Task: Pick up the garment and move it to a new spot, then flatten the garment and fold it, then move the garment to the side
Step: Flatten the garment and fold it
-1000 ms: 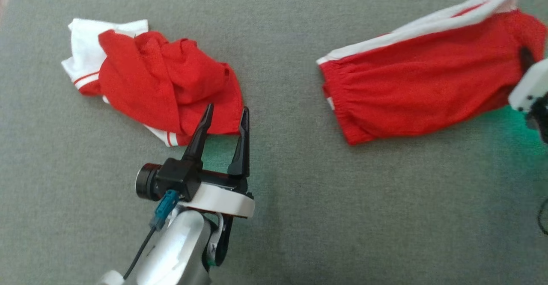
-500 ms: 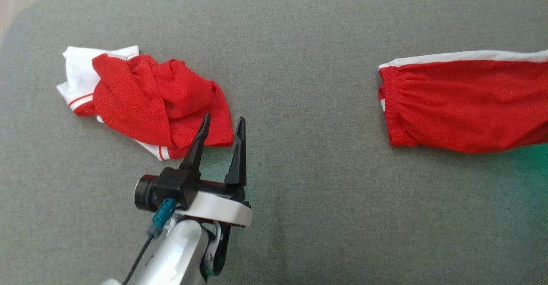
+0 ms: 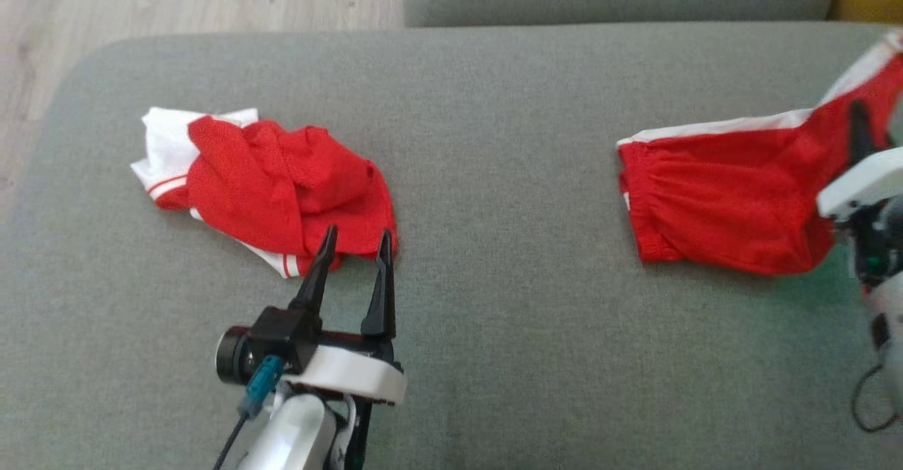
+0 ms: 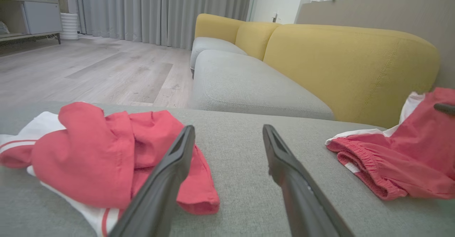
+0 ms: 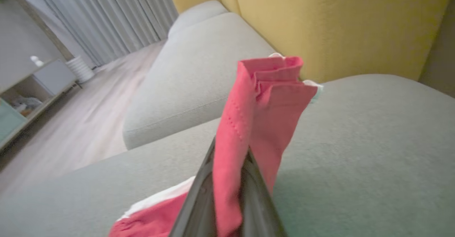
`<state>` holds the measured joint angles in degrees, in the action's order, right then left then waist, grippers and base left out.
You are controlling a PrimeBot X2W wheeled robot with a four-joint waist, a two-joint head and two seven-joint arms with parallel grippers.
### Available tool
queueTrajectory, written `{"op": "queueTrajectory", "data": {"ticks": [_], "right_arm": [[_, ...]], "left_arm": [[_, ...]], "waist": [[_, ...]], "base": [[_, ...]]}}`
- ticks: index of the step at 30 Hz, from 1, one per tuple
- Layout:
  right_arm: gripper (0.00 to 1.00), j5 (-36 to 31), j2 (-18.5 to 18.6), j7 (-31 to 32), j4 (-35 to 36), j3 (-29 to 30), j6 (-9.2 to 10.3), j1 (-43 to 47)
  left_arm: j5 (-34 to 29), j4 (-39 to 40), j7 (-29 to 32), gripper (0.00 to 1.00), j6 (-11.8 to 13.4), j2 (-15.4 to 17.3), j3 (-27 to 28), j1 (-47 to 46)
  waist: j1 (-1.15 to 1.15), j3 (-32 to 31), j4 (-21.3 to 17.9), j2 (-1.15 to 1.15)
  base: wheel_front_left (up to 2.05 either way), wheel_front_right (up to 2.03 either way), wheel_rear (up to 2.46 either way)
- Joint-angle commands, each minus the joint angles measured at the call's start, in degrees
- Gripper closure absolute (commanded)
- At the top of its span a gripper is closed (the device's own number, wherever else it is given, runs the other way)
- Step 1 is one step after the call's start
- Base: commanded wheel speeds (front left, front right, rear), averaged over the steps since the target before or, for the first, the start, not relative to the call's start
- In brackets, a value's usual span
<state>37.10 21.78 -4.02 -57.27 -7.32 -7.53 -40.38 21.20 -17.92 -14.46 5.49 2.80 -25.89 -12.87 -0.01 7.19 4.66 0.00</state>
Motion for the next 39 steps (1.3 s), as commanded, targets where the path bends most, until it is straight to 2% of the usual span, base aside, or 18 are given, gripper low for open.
{"op": "queueTrajectory", "data": {"ticks": [1,7,12,27,28,33,36,39], "right_arm": [[1.00,1.80,-0.98,-0.97,4.53,-2.66,0.04,0.82],[1.00,5.84,-3.26,-0.82,11.85,-8.59,0.04,4.35],[1.00,7.93,-3.69,-0.48,14.99,-13.57,0.04,7.05],[1.00,7.84,-0.83,3.54,14.71,-31.52,0.04,10.15],[0.00,8.18,-0.88,3.63,14.46,-32.33,0.04,10.24],[0.00,10.47,-0.46,1.10,15.65,-33.94,0.04,9.37],[0.00,11.02,0.55,-3.63,16.33,-31.77,0.04,8.31],[0.00,8.28,1.65,-8.53,15.87,-28.81,0.04,7.42]], "left_arm": [[-0.10,1.13,-0.53,0.00,-0.26,0.08,2.12,-0.15],[0.11,0.65,-0.53,0.00,-0.35,0.12,2.45,1.22],[0.11,0.53,-0.53,0.00,-0.48,0.35,2.41,2.00],[0.36,1.22,-0.54,0.00,0.12,0.63,2.48,2.65],[0.39,1.23,-0.54,0.00,0.15,0.62,2.48,2.64],[0.57,1.17,-0.54,0.00,0.00,0.61,2.70,2.11],[0.60,1.15,-0.54,0.00,-0.24,0.60,2.92,1.67],[0.77,1.42,-0.54,0.00,-0.28,0.56,3.58,1.41]], "waist": [[0.01,-1.86,0.60,0.00],[0.01,-4.07,1.77,0.00],[0.01,-5.02,2.79,0.00],[0.01,-4.99,2.93,0.00],[0.01,-5.06,2.74,0.00],[0.01,-5.89,1.58,0.00],[0.01,-6.84,0.94,0.00],[0.01,-7.92,0.02,0.00]], "base": [[0.00,0.00,0.00],[0.00,0.00,0.00],[0.00,0.00,0.00],[0.00,0.00,0.00],[0.00,0.00,0.00],[0.00,0.00,0.00],[0.00,0.00,0.00],[0.00,0.00,0.00]]}}
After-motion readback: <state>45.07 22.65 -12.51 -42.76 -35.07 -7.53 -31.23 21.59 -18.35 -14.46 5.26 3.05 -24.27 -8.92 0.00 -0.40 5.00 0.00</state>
